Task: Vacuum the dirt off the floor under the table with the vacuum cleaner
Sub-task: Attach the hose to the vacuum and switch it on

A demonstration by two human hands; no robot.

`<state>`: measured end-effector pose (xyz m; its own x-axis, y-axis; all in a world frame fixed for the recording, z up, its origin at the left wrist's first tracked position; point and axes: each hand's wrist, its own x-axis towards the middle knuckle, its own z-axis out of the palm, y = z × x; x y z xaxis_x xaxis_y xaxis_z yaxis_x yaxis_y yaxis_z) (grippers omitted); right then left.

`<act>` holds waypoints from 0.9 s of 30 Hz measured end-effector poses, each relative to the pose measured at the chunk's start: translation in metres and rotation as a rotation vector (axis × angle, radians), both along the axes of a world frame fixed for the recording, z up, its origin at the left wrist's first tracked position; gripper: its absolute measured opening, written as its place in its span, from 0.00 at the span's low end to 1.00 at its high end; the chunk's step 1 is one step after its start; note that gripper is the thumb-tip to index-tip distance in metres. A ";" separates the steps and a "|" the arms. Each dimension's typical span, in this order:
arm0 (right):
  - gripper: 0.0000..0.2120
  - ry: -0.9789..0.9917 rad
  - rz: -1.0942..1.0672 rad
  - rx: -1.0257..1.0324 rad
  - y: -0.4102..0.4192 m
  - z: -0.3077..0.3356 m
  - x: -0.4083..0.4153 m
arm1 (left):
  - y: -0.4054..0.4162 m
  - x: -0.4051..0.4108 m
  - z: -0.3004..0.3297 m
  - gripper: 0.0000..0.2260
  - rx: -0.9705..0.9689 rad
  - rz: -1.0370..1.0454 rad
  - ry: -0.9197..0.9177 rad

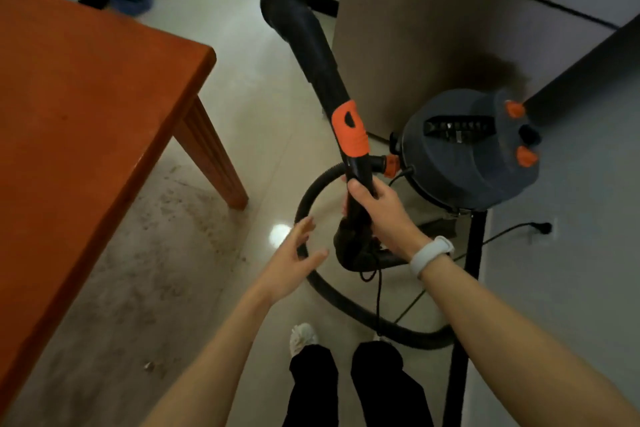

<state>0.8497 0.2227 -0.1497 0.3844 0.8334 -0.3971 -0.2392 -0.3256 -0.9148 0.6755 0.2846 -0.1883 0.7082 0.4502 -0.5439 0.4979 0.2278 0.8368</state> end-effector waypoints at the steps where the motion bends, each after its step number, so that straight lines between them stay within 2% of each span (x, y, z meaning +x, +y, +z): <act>1: 0.08 0.046 0.026 0.046 0.003 0.010 0.005 | -0.003 0.008 0.005 0.30 0.025 -0.082 -0.030; 5: 0.15 0.198 0.075 0.132 0.011 0.044 0.019 | -0.005 0.047 0.025 0.29 0.126 -0.176 -0.177; 8: 0.15 0.276 -0.041 0.191 0.011 0.059 0.026 | 0.000 0.058 0.034 0.26 0.287 -0.170 -0.191; 10: 0.13 0.296 -0.165 0.213 0.010 0.064 0.026 | 0.002 0.058 0.043 0.24 0.382 -0.165 -0.179; 13: 0.05 0.181 -0.258 0.177 0.006 0.063 0.019 | 0.005 0.052 0.060 0.23 0.533 -0.187 -0.118; 16: 0.04 0.253 -0.373 0.152 0.000 0.075 0.008 | 0.003 0.046 0.078 0.26 0.631 -0.180 -0.060; 21: 0.05 0.393 -0.493 0.159 -0.014 0.098 0.006 | -0.006 0.034 0.109 0.17 0.595 -0.161 -0.054; 25: 0.05 0.365 -0.391 0.252 -0.030 0.117 0.002 | -0.011 0.032 0.123 0.05 0.521 -0.245 -0.040; 27: 0.06 0.296 -0.332 0.288 -0.037 0.125 -0.004 | -0.023 0.028 0.125 0.04 0.443 -0.196 -0.087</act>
